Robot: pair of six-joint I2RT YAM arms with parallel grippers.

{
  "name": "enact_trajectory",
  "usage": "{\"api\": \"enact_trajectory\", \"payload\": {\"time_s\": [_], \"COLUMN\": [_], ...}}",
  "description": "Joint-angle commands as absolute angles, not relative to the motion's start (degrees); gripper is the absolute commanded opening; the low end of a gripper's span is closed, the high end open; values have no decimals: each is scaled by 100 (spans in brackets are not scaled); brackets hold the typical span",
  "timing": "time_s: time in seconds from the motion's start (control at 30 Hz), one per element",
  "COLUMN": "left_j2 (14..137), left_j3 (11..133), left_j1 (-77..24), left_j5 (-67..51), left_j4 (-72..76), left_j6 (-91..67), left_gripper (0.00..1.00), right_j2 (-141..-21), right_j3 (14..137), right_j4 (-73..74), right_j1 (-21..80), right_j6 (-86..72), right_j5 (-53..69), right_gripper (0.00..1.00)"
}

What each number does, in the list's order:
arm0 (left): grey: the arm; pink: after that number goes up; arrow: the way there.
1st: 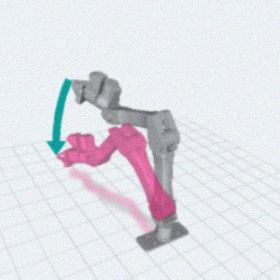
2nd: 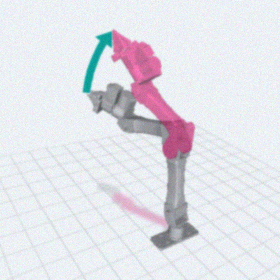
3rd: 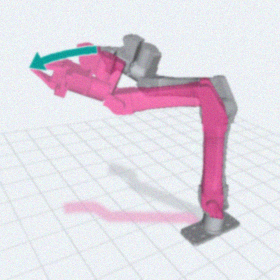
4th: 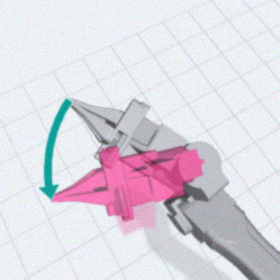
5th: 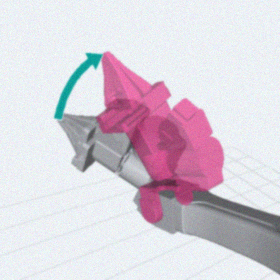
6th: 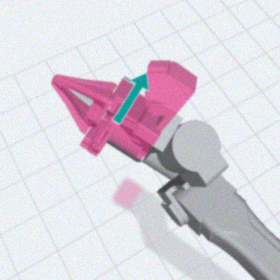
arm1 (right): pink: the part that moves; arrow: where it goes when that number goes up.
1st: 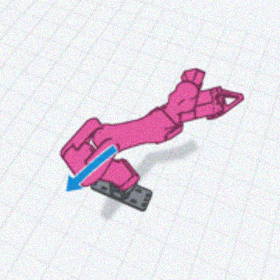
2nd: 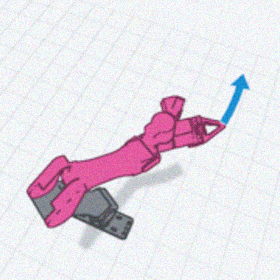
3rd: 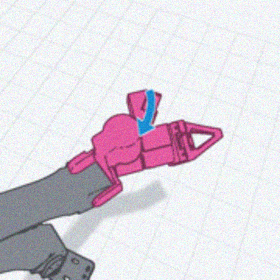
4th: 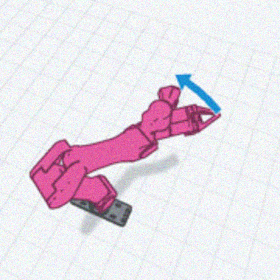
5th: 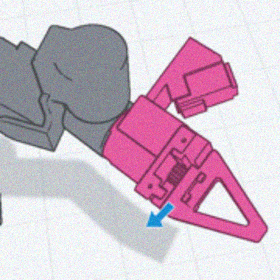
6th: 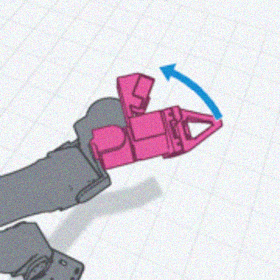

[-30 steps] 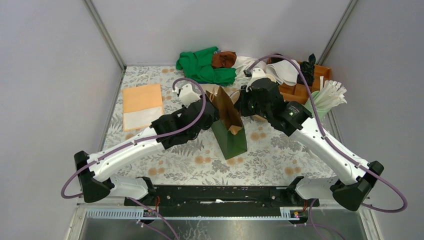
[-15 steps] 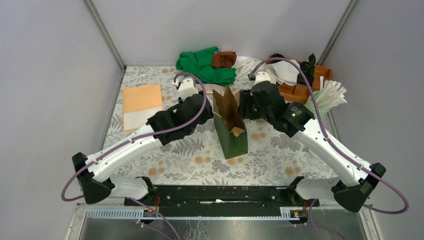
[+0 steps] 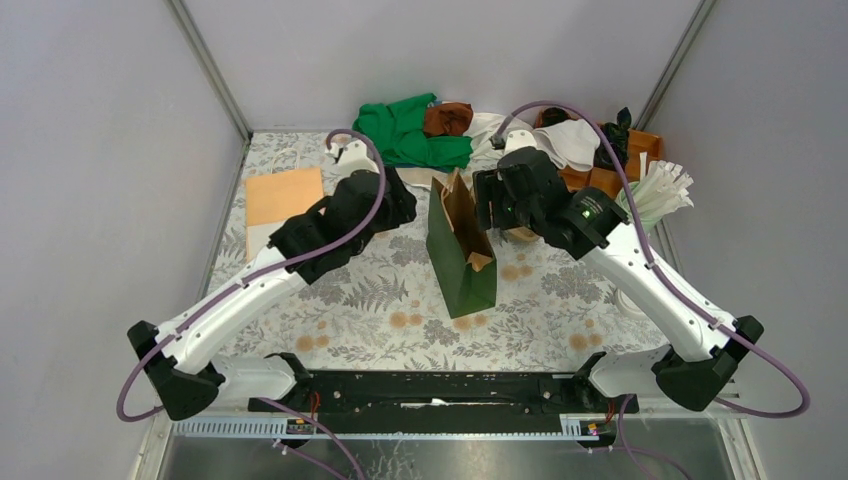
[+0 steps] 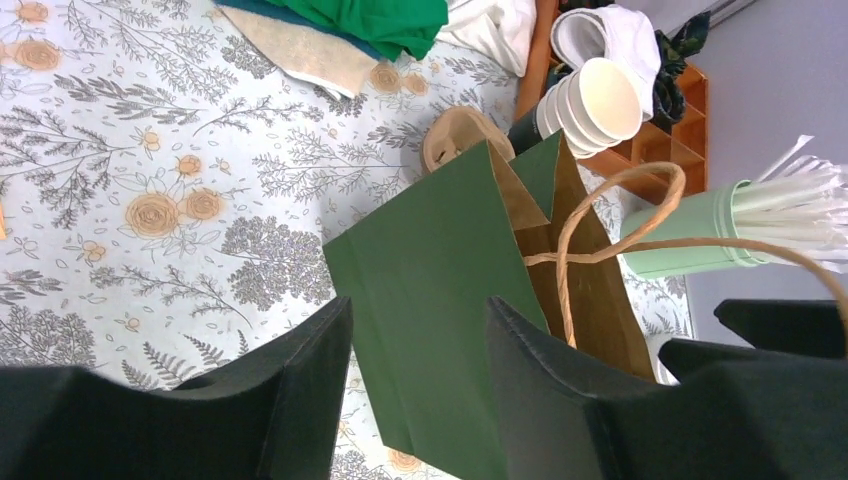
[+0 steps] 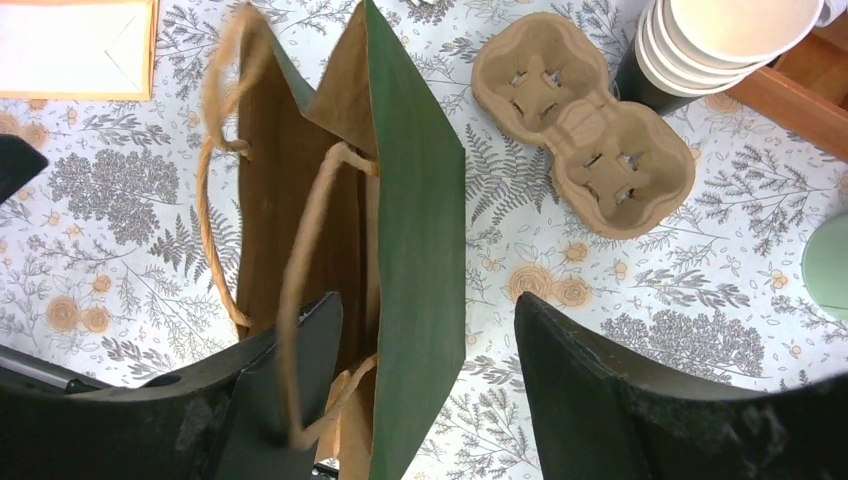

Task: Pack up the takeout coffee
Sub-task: Open the takeout bag at the center of the board.

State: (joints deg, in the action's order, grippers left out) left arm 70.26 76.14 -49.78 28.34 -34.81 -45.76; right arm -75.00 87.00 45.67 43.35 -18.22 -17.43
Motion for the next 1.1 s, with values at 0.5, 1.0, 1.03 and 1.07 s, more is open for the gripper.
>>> {"api": "enact_trajectory", "payload": {"time_s": [0.5, 1.0, 1.03, 1.07], "left_j2": [7682, 8697, 8707, 8710], "left_j3": [8530, 9417, 9387, 9353], "left_j1": [-4807, -4803, -4807, -4805], "left_j5": [620, 1181, 1200, 1216], "left_j4": [-2822, -4008, -4008, -4003], "left_j6": [-3367, -3630, -3646, -3674], "left_gripper": [91, 73, 73, 73], "right_j2": [-8324, -8738, -8771, -8787], "right_j3": [10375, 10433, 10446, 10438], "right_j4": [5137, 5430, 5465, 5485], "right_j1": [4386, 4386, 4386, 4386], "right_j6": [-1423, -1408, -1412, -1426], "right_j5": [-1782, -1589, -1602, -1628], "right_gripper": [64, 64, 63, 63]}}
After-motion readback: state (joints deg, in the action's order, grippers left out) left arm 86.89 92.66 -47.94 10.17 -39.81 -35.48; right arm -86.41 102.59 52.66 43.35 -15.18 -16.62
